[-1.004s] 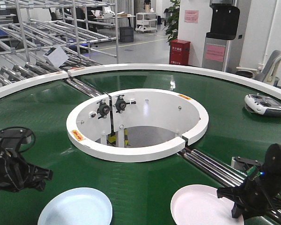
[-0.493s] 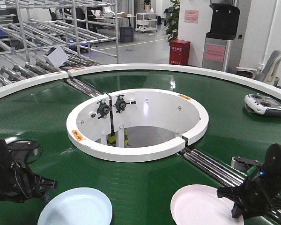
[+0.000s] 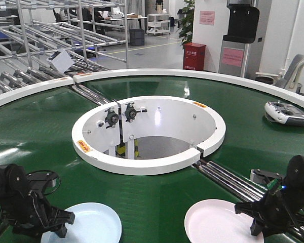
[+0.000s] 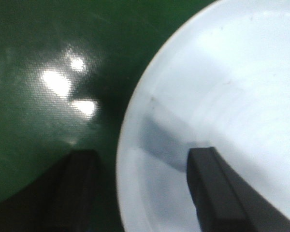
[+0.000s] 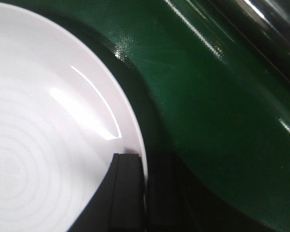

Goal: Grab plate from conveyor and place on tray
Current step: 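Grip the light blue plate rim with left gripper, pink plate with right, then lift both plates up off the conveyor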

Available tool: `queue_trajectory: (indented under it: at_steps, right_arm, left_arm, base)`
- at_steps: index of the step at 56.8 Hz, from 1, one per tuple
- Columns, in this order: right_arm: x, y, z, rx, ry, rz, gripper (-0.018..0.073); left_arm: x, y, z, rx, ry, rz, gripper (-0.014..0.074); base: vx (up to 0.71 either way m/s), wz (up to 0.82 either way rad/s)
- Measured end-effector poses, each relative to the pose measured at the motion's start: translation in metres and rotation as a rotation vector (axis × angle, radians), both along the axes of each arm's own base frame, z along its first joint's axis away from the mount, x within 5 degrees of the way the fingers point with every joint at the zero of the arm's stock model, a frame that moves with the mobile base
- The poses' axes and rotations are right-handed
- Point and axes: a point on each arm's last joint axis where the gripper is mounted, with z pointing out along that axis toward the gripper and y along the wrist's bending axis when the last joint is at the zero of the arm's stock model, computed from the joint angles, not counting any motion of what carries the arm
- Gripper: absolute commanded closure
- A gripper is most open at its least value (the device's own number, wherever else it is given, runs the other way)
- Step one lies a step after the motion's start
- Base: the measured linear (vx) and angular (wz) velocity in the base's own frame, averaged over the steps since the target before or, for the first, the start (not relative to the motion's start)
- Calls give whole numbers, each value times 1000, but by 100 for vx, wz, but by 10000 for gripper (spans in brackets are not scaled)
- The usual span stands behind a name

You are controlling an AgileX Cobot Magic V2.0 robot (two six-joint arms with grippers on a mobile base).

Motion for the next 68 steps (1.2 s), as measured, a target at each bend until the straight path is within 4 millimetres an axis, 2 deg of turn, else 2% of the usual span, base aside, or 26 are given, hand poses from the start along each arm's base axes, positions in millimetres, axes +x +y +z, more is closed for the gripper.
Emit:
queue_trajectory:
  at_steps: [7,11,12,26,34,42,51,60,68]
  right_arm:
    - [0,0,0,0,-1,3,568]
    - [0,0,0,2,-1,3,568]
    - [0,0,0,2,-1,3,568]
    - [0,0,0,1,-1,4,568]
    - [0,0,3,-1,-9,11,568]
    - [-4,1,20,-2,-46,22,568]
    - [-19,2,66,2,-157,35,568]
    - [-52,6,105,34,-301,38,568]
    - [-94,8,130,50,-425,32,568]
  left_arm:
    - [1,-1,-2,8,2,-8,419]
    - [2,-1,-3,12,-1,-11,596]
    - [2,-2,-3,12,-3,-12,607]
    - [4,-6,1,3,-37,-20,603]
    - [1,-8,16,-2,-74,-30,603]
    - [-7,-9,59,-9,-188,-37,603]
    - [-24,-7,114,-21,-335,-34,603]
    - [-49,-4,159,-31,-458,-34,603]
    - [-75,-1,180,-36,-532,-30,603]
  base:
    - [0,0]
    - [0,0]
    - [0,0]
    - [0,0]
    - [0,0]
    - [0,0]
    - [0,0]
    - [0,0]
    - [0,0]
